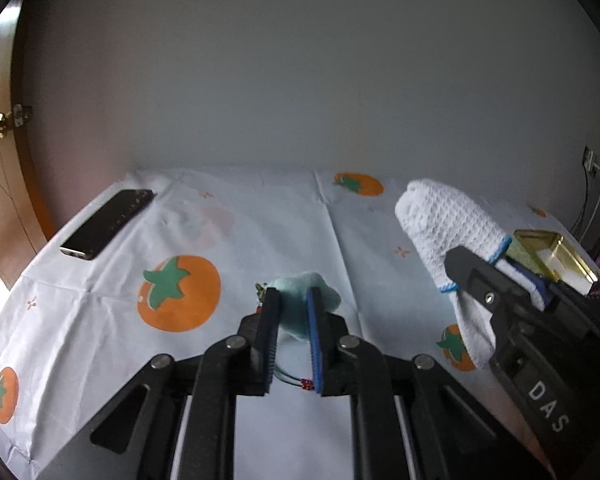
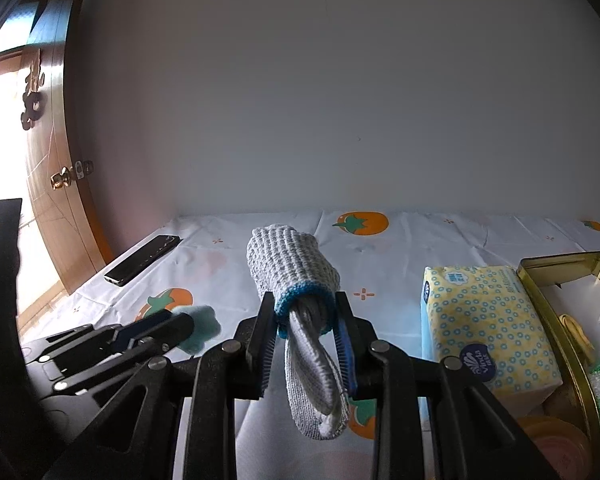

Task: Organize soft objects
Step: 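Grasp the light blue fuzzy pompom with the left tool while the right tool holds the sock, then carry the pompom and the grey-white sock with both tools toward the gold tray, then open both tools over the gold tray to drop the pompom and sock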

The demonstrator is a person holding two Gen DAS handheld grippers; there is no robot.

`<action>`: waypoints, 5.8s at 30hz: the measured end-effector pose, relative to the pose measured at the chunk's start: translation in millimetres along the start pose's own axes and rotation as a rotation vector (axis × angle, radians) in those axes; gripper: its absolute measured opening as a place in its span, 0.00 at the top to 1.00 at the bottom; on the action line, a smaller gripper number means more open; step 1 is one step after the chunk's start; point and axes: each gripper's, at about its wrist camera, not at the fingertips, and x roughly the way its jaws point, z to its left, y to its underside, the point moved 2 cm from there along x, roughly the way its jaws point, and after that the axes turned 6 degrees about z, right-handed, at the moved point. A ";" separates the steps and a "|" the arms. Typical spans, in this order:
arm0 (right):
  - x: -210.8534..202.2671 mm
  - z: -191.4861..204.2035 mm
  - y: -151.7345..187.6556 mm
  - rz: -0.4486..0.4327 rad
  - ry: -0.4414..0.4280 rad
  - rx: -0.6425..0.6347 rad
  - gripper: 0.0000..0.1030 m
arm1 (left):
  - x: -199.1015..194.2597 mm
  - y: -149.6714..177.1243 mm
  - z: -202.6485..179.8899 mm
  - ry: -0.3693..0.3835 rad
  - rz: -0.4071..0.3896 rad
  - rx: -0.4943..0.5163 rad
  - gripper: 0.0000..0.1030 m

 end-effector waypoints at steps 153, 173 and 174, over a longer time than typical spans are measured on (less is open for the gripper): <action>-120.7 -78.6 41.0 -0.312 0.007 -0.030 0.71 | -51.5 19.9 -115.2 0.001 -0.261 0.049 0.89; -163.7 -101.8 32.8 -0.380 0.037 -0.044 0.71 | -89.1 4.1 -157.7 0.065 -0.297 0.116 0.89; -166.3 -104.5 31.4 -0.380 0.045 -0.046 0.71 | -90.5 2.6 -160.6 0.069 -0.298 0.120 0.89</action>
